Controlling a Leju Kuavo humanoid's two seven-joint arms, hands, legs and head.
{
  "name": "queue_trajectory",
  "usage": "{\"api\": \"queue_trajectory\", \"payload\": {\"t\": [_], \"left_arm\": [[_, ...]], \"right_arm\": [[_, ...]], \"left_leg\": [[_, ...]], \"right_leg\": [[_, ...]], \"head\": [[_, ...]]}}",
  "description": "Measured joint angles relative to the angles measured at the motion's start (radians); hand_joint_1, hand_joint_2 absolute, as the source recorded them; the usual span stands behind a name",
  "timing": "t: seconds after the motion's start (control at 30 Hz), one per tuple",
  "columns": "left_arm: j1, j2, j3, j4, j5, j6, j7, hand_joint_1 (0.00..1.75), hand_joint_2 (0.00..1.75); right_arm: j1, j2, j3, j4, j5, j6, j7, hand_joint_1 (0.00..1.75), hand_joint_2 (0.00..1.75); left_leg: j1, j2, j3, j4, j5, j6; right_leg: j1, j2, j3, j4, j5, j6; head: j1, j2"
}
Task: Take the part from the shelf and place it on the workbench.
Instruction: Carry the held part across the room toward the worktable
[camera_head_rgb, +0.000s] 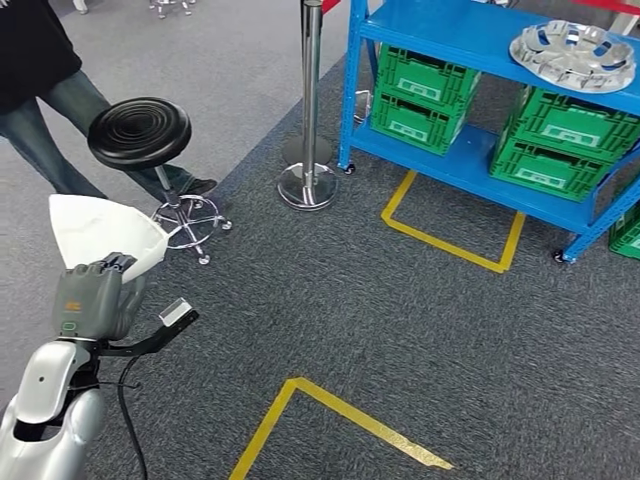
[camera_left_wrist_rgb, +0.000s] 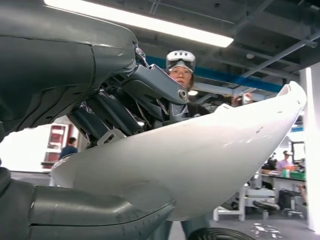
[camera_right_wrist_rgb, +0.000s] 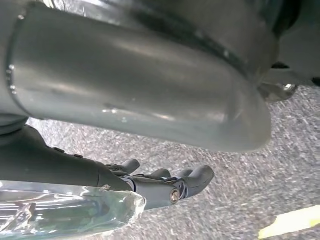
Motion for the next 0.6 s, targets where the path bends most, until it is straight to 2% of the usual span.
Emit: {"api": "queue_trajectory", "payload": {"t": [0.03, 0.07, 0.1, 0.13, 0.2, 0.27, 0.33, 0.4, 0.43, 0.47, 0.5, 0.57, 0.6], "left_arm": [[0.000, 0.000, 0.000, 0.000, 0.000, -0.001, 0.000, 1.75, 1.75], [-0.001, 0.000, 0.000, 0.000, 0.000, -0.002, 0.001, 1.75, 1.75], [-0.003, 0.000, 0.001, 0.000, 0.000, -0.005, 0.002, 1.75, 1.75], [-0.005, 0.000, 0.002, 0.000, 0.000, -0.009, 0.003, 1.75, 1.75], [-0.011, 0.000, 0.006, -0.001, 0.001, -0.016, 0.006, 1.75, 1.75], [-0.015, 0.000, 0.010, -0.002, 0.002, -0.018, 0.007, 1.75, 1.75], [-0.021, 0.002, 0.014, -0.003, 0.002, -0.020, 0.007, 1.75, 1.75], [-0.023, 0.003, 0.018, -0.003, 0.002, -0.022, 0.007, 1.75, 1.75], [-0.022, 0.004, 0.019, -0.003, 0.002, -0.022, 0.007, 1.75, 1.75], [-0.020, 0.004, 0.020, -0.003, 0.002, -0.023, 0.007, 1.75, 1.75], [-0.019, 0.004, 0.021, -0.003, 0.002, -0.023, 0.007, 1.75, 1.75], [-0.020, 0.005, 0.023, -0.003, 0.002, -0.023, 0.007, 1.75, 1.75], [-0.020, 0.005, 0.024, -0.003, 0.002, -0.023, 0.007, 1.75, 1.75]], "right_arm": [[0.000, 0.000, 0.000, 0.000, 0.000, 0.000, 0.000, 0.00, 0.00], [-0.001, 0.000, 0.000, 0.000, 0.000, -0.001, 0.006, 0.00, 0.00], [-0.004, 0.002, 0.000, 0.000, -0.001, -0.003, 0.016, 0.00, 0.00], [-0.006, 0.004, 0.000, 0.000, -0.001, -0.006, 0.030, 0.00, 0.00], [-0.013, 0.012, 0.000, 0.000, -0.002, -0.011, 0.057, 0.00, 0.00], [-0.018, 0.019, 0.000, 0.000, -0.003, -0.015, 0.067, 0.00, 0.00], [-0.022, 0.024, 0.000, 0.000, -0.002, -0.018, 0.071, 0.00, 0.00], [-0.023, 0.025, 0.001, 0.000, -0.002, -0.021, 0.073, 0.00, 0.00], [-0.022, 0.026, 0.001, 0.000, -0.002, -0.022, 0.074, 0.00, 0.00], [-0.022, 0.026, 0.001, 0.000, -0.002, -0.023, 0.075, 0.00, 0.00], [-0.022, 0.026, 0.001, 0.000, -0.002, -0.025, 0.075, 0.00, 0.00], [-0.023, 0.026, 0.002, 0.000, -0.002, -0.028, 0.076, 0.00, 0.00], [-0.023, 0.027, 0.002, 0.000, -0.002, -0.029, 0.076, 0.00, 0.00]], "left_leg": [[-0.003, -0.007, 0.005, 0.000, -0.003, 0.001], [-0.007, -0.013, 0.008, 0.002, -0.006, 0.000], [-0.008, -0.019, 0.007, 0.003, -0.008, -0.003], [-0.007, -0.024, 0.005, 0.005, -0.008, -0.006], [-0.005, -0.034, 0.000, 0.006, -0.008, -0.016], [-0.004, -0.026, -0.005, 0.023, -0.021, -0.028], [0.000, 0.002, -0.043, 0.109, -0.071, -0.043], [0.009, 0.020, -0.110, 0.238, -0.124, -0.056], [0.013, 0.023, -0.134, 0.277, -0.131, -0.060], [0.017, 0.026, -0.140, 0.281, -0.117, -0.063], [0.020, 0.030, -0.127, 0.248, -0.087, -0.065], [0.022, 0.054, -0.064, 0.121, -0.015, -0.066], [0.022, 0.068, -0.038, 0.070, 0.005, -0.065]], "right_leg": [[0.004, 0.008, 0.028, -0.072, 0.045, -0.010], [0.006, 0.020, 0.058, -0.140, 0.078, -0.019], [0.008, 0.029, 0.081, -0.189, 0.096, -0.024], [0.009, 0.036, 0.093, -0.215, 0.100, -0.027], [0.009, 0.033, 0.100, -0.225, 0.098, -0.026], [0.005, 0.023, 0.107, -0.234, 0.100, -0.031], [0.001, 0.011, 0.116, -0.240, 0.101, -0.037], [0.000, -0.003, 0.120, -0.241, 0.097, -0.038], [0.000, -0.011, 0.121, -0.241, 0.095, -0.037], [-0.001, -0.019, 0.123, -0.240, 0.093, -0.036], [-0.001, -0.026, 0.126, -0.240, 0.090, -0.034], [-0.002, -0.041, 0.135, -0.240, 0.082, -0.026], [-0.002, -0.046, 0.140, -0.240, 0.079, -0.022]], "head": [[0.000, 0.000], [-0.001, 0.000], [-0.001, 0.000], [-0.002, 0.000], [-0.001, 0.000], [-0.003, 0.000], [-0.009, 0.000], [-0.013, 0.000], [-0.013, 0.000], [-0.013, 0.000], [-0.012, 0.000], [-0.012, 0.000], [-0.012, 0.000]]}}
